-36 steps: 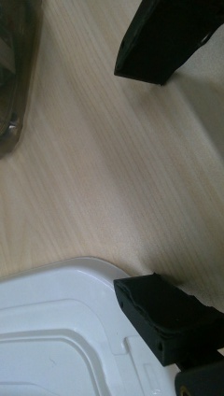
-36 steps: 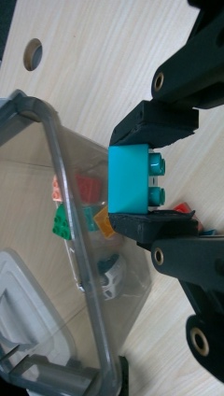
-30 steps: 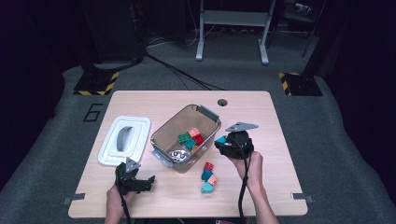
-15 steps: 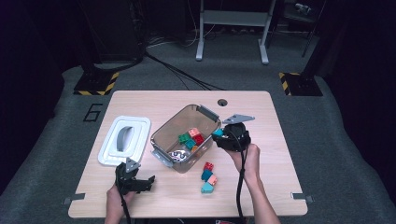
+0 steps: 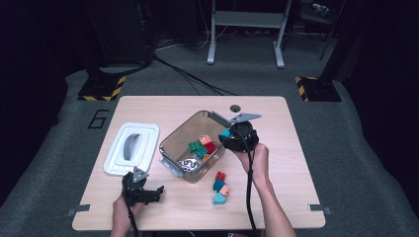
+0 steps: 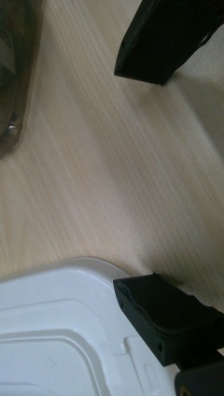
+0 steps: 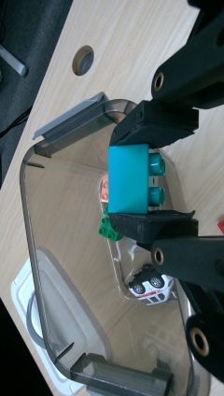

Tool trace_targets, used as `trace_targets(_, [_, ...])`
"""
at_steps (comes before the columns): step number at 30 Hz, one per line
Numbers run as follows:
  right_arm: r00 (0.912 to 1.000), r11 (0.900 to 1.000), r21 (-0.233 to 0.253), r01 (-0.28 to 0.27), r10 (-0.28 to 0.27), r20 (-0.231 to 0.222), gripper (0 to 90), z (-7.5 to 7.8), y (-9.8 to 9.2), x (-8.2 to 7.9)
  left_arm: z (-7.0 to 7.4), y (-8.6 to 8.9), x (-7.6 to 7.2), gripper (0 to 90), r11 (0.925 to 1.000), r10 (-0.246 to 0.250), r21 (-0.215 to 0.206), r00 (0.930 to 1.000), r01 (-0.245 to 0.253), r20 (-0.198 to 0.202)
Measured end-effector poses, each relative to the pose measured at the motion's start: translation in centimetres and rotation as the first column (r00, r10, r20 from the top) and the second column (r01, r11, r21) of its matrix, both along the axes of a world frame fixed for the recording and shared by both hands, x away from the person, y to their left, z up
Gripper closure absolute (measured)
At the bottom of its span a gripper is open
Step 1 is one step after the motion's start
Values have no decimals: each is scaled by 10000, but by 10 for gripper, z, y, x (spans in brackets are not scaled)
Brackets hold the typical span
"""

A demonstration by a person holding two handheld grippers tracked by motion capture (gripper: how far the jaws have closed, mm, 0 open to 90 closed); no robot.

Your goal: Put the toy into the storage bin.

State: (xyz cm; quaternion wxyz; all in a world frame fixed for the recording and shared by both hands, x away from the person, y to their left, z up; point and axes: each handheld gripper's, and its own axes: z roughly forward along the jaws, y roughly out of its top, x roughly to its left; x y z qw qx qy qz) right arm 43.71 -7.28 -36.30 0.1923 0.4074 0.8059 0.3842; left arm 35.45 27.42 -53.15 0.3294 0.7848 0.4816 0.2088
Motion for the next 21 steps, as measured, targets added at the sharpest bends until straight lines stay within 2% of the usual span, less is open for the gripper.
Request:
trace_targets(4, [9997,9996,-257,-115,110,-196,588,-2,9,7,0,0,0,14,10000,3,-2,10000,-3,0])
trace_targets(10, [9991,9991,-365,-218,204,-385,588,-6,16,16,0,0,0,14,10000,3,-1,10000,-3,0])
trace_targets(11, [9980,9982,-502,-337,309,-543,587,-9,20,19,0,0,0,14,10000,2,-3,10000,-2,1])
trace_targets(21, [9931,9955,-818,-480,388,-1107,586,-19,24,24,0,0,0,15,10000,-4,0,10000,4,5])
